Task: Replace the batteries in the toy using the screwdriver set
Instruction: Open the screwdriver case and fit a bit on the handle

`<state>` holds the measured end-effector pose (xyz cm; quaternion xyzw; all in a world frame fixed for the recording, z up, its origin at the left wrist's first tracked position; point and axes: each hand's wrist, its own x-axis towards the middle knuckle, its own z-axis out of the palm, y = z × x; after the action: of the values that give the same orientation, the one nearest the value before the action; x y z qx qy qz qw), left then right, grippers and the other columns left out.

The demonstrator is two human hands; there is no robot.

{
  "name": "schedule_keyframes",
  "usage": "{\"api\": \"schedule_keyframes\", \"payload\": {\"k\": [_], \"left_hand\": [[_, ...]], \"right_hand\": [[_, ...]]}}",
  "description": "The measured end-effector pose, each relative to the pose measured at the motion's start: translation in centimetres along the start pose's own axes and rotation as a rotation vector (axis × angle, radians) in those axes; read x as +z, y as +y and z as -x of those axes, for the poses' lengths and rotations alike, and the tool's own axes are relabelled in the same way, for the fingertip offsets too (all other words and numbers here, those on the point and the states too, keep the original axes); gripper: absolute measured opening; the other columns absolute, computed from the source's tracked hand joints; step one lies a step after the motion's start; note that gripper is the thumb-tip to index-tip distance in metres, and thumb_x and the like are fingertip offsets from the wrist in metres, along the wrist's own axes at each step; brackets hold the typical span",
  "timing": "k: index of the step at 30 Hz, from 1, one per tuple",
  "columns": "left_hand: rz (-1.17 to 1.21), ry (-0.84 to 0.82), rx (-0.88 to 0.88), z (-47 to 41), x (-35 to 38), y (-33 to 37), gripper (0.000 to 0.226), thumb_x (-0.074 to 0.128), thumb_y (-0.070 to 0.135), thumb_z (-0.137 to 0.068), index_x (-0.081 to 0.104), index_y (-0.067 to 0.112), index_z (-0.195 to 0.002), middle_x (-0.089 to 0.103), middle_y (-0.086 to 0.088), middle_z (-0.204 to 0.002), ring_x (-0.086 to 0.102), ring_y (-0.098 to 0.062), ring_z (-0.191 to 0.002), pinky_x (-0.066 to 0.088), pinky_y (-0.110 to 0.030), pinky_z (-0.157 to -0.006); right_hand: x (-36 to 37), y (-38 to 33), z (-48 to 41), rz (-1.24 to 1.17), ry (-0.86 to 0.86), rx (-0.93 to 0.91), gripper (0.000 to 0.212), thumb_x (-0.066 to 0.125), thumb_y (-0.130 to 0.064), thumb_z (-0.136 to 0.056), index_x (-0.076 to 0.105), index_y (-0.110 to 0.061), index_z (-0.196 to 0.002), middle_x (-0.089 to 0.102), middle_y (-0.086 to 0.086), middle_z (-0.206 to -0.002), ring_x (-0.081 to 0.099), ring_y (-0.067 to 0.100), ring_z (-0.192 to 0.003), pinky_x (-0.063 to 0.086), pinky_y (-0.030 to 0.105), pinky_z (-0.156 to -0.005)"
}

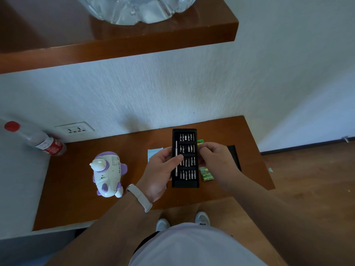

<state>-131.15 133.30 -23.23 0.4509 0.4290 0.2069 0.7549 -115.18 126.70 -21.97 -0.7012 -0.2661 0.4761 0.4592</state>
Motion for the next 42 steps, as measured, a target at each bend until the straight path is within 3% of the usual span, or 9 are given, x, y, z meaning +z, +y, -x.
{"api": "schedule_keyframes", "payload": {"k": [5,9,12,15,20,25,28,35,42], "left_hand": [[0.031,-0.01,0.03,0.1,0.3,0.3,0.028,0.055,0.009,-0.098,0.062,0.013,-0.124,0.074,-0.011,-0.112,0.071,-0.029,-0.103,0.06,-0.041,-0.081],[0.048,-0.034,0.053,0.2,0.7,0.2,0.029,0.056,0.008,-0.097,0.062,0.014,-0.124,0.075,-0.007,-0.109,0.072,-0.024,-0.1,0.06,-0.033,-0.075],[-0.029,-0.008,0.125,0.1,0.9,0.0,0.041,0.06,0.01,-0.096,0.053,0.021,-0.135,0.073,-0.008,-0.111,0.072,-0.027,-0.101,0.06,-0.034,-0.073],[-0.175,0.054,0.209,-0.1,0.7,0.3,0.063,0.066,0.012,-0.094,0.037,0.037,-0.144,0.072,-0.001,-0.099,0.074,-0.023,-0.093,0.062,-0.037,-0.072],[-0.59,0.114,0.411,-0.4,-0.3,1.8,0.041,0.062,0.018,-0.097,0.048,0.037,-0.13,0.064,0.006,-0.091,0.071,-0.012,-0.07,0.056,-0.022,-0.056],[-0.912,0.102,0.596,-1.2,-1.5,2.4,0.033,0.063,0.033,-0.095,0.053,0.041,-0.125,0.064,0.018,-0.092,0.065,-0.009,-0.072,0.057,-0.034,-0.067],[-1.082,0.087,0.647,-1.3,-1.6,3.1,0.037,0.058,0.046,-0.094,0.051,0.038,-0.13,0.062,0.02,-0.095,0.063,-0.004,-0.071,0.057,-0.034,-0.065],[-1.513,-0.024,0.559,-1.3,-1.0,5.2,0.067,0.048,0.07,-0.088,0.03,0.038,-0.144,0.064,0.015,-0.092,0.057,-0.003,-0.068,0.05,-0.026,-0.062],[-1.421,-0.168,0.377,-1.5,-0.1,5.4,0.083,0.068,0.065,-0.079,0.026,0.031,-0.142,0.064,0.007,-0.077,0.061,-0.011,-0.064,0.056,-0.039,-0.067]], "right_hand": [[0.2,0.1,0.5,-0.106,-0.098,0.0,0.024,0.054,-0.03,-0.098,0.071,-0.011,-0.098,0.075,0.004,-0.09,0.073,0.02,-0.086,0.06,0.036,-0.076],[0.9,-0.1,1.1,-0.167,-0.094,0.025,0.019,0.059,-0.025,-0.097,0.067,-0.009,-0.103,0.075,0.005,-0.088,0.074,0.016,-0.077,0.056,0.023,-0.06],[1.3,-0.5,1.3,-0.219,-0.057,0.01,0.015,0.058,-0.022,-0.097,0.067,-0.01,-0.1,0.074,0.006,-0.085,0.073,0.018,-0.074,0.055,0.024,-0.055],[1.4,-0.7,1.3,-0.246,-0.054,0.017,0.015,0.058,-0.023,-0.098,0.067,-0.012,-0.101,0.074,0.007,-0.088,0.074,0.021,-0.078,0.057,0.029,-0.058],[1.2,-1.1,1.2,-0.237,-0.04,0.031,0.016,0.057,-0.026,-0.098,0.067,-0.013,-0.098,0.074,0.01,-0.09,0.074,0.024,-0.078,0.059,0.035,-0.061],[0.8,-1.4,1.4,-0.224,-0.044,0.018,0.018,0.057,-0.025,-0.098,0.065,-0.01,-0.095,0.073,0.011,-0.089,0.072,0.022,-0.07,0.054,0.028,-0.052],[0.4,-1.5,1.4,-0.19,-0.036,0.012,0.019,0.057,-0.027,-0.098,0.065,-0.01,-0.097,0.073,0.01,-0.088,0.073,0.022,-0.071,0.054,0.028,-0.052],[-0.3,-1.3,1.0,-0.102,0.025,-0.025,0.021,0.056,-0.03,-0.098,0.066,-0.012,-0.094,0.072,0.013,-0.09,0.072,0.027,-0.077,0.06,0.034,-0.059],[-0.2,-1.0,1.1,-0.091,0.065,-0.027,0.02,0.054,-0.031,-0.098,0.066,-0.015,-0.093,0.073,0.006,-0.086,0.072,0.023,-0.076,0.06,0.033,-0.06]]}}
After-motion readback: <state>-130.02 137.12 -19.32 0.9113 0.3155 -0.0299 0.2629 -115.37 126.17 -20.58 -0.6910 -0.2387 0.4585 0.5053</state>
